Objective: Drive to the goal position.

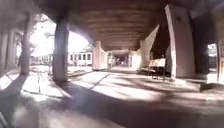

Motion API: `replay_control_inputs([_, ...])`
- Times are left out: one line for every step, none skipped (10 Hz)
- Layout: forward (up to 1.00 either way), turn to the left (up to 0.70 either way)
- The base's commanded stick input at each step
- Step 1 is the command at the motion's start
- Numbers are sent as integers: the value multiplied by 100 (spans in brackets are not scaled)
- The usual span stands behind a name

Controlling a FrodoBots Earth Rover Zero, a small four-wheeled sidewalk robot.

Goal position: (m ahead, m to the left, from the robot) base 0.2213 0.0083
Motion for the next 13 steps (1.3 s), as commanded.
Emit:
replay_control_inputs([85,0])
replay_control_inputs([85,0])
replay_control_inputs([85,0])
replay_control_inputs([85,0])
replay_control_inputs([85,0])
replay_control_inputs([85,0])
replay_control_inputs([85,0])
replay_control_inputs([85,0])
replay_control_inputs([85,0])
replay_control_inputs([85,0])
replay_control_inputs([85,0])
replay_control_inputs([85,0])
replay_control_inputs([85,0])
